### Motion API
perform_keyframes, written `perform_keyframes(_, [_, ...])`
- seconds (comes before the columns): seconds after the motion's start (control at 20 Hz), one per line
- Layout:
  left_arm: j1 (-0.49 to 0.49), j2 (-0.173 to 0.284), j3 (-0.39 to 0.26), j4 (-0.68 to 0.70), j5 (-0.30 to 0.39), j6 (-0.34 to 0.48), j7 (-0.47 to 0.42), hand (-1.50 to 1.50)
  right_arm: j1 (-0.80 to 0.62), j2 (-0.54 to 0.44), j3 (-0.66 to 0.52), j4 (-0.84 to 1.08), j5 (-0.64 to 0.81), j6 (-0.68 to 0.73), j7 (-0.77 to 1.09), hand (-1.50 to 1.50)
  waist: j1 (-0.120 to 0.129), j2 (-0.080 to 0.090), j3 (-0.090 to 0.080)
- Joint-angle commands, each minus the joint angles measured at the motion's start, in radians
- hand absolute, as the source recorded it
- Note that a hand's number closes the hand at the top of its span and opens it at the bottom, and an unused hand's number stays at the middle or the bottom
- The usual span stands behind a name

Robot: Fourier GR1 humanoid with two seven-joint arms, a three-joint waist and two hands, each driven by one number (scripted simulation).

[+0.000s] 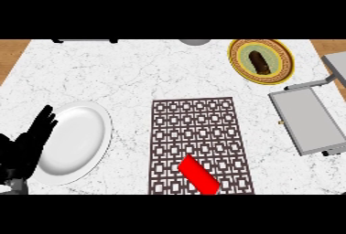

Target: Pick the croissant from the placemat and place it in the tiered shelf

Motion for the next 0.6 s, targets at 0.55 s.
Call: perform_keyframes(0.55, [0.046, -0.017, 0.013, -0.016, -0.003, 0.000, -0.009, 0.00, -0.099, -0.043, 0.108, -0.664, 0.063, 0.444, 0.200, -1.50, -0.023, -0.016, -0.003])
